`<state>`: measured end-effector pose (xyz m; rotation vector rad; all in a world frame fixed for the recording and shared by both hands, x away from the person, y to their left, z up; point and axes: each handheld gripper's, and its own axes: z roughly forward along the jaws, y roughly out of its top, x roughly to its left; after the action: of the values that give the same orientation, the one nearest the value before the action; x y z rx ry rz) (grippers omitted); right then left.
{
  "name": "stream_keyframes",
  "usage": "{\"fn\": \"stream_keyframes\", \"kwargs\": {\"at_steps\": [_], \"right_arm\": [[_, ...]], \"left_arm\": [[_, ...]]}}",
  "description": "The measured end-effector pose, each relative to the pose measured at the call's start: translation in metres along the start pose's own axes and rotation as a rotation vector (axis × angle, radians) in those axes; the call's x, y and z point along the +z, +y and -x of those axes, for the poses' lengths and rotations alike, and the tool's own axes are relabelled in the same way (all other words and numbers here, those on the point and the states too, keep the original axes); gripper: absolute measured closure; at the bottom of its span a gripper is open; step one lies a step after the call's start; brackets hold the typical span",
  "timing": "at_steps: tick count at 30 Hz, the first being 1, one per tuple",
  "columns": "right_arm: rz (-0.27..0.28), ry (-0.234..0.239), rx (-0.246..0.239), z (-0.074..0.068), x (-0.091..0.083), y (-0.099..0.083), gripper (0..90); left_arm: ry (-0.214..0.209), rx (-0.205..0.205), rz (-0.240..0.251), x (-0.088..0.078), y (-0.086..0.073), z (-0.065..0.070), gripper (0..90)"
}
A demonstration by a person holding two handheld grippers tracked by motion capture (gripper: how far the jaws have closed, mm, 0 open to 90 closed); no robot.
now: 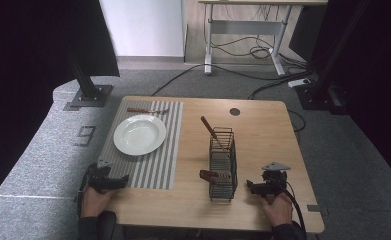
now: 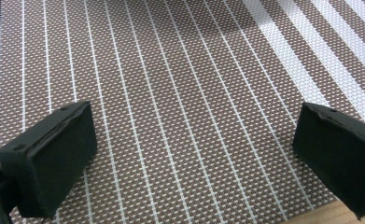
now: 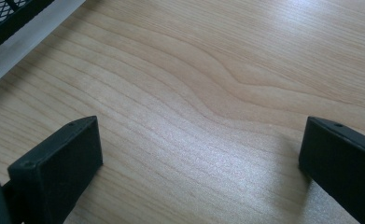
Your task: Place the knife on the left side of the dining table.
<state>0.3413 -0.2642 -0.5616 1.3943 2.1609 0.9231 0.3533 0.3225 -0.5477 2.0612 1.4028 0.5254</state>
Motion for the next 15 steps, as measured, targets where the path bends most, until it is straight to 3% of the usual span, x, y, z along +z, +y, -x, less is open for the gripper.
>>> {"fn": "stream_keyframes", "kwargs": {"at_steps": [15], "right_arm": [[-0.001,0.012,-0.013,-0.0008,0.0013,0.0013,0.0]], "left_arm": [[-0.001,0.000,0.001,-0.0006,0.0000,-0.0003,0.6]]}}
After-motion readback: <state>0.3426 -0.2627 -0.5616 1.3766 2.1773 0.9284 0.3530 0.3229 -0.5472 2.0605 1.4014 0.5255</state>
